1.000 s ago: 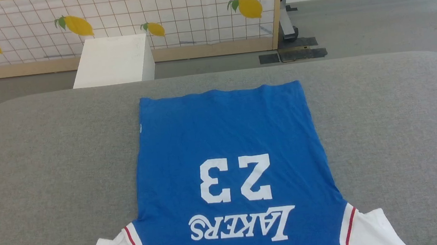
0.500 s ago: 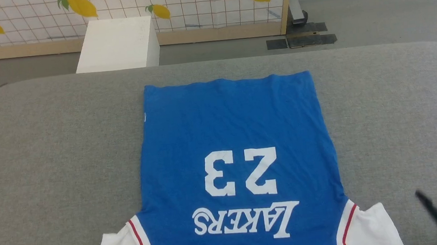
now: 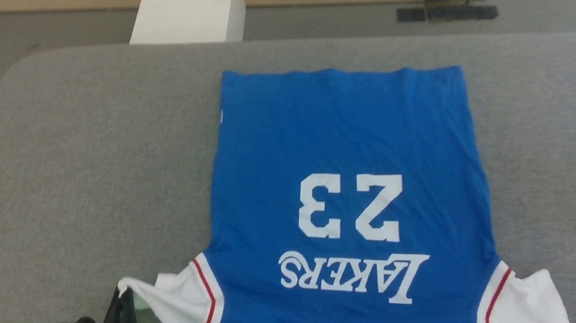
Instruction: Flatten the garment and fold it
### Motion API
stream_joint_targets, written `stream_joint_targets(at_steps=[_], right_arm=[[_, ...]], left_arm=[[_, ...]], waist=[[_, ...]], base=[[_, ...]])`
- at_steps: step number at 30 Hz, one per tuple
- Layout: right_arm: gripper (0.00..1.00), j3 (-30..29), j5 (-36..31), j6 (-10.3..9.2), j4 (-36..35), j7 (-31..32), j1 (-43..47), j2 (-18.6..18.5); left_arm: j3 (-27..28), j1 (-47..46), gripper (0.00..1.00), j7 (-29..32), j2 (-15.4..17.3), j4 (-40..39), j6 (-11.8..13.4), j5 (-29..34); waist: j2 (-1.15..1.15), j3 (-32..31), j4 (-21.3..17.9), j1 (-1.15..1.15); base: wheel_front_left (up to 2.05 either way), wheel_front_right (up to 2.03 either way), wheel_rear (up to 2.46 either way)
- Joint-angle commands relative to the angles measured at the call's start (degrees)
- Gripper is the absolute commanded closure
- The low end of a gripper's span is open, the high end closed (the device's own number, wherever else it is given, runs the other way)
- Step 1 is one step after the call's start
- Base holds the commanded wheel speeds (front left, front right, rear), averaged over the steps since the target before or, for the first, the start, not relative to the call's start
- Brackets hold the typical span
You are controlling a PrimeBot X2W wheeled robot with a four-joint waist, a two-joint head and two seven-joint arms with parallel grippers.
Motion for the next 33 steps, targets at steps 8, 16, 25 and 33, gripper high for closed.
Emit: stream_joint_targets(at_steps=[8, 16, 25, 33], right_arm=[[0.00, 12.24, 11.30, -0.11, 11.32, 27.59, -22.34, -0.66], [0.00, 15.15, 7.75, -0.11, 23.71, 40.76, -35.26, 1.60], [0.00, 10.90, 2.18, -0.11, 34.23, 39.85, -37.16, 5.51], [0.53, 13.11, 3.64, -0.11, 35.21, 40.71, -32.00, 4.03]], left_arm=[[-0.22, -5.86, 1.00, -0.27, -5.07, -1.26, -2.39, 4.32], [-0.20, -9.81, 1.00, -0.27, -9.69, -1.56, -5.26, 7.98], [-0.68, -12.97, 1.00, -0.27, -13.22, -1.46, -7.93, 11.10], [0.59, -13.36, 1.00, -0.27, -14.43, -1.81, -8.79, 12.45]], waist=[[0.00, 12.13, 8.37, 0.00], [0.00, 18.63, 12.84, 0.00], [0.00, 22.82, 16.45, 0.00], [0.00, 23.09, 16.23, 0.00]], base=[[0.00, 0.00, 0.00], [0.00, 0.00, 0.00], [0.00, 0.00, 0.00], [0.00, 0.00, 0.00]])
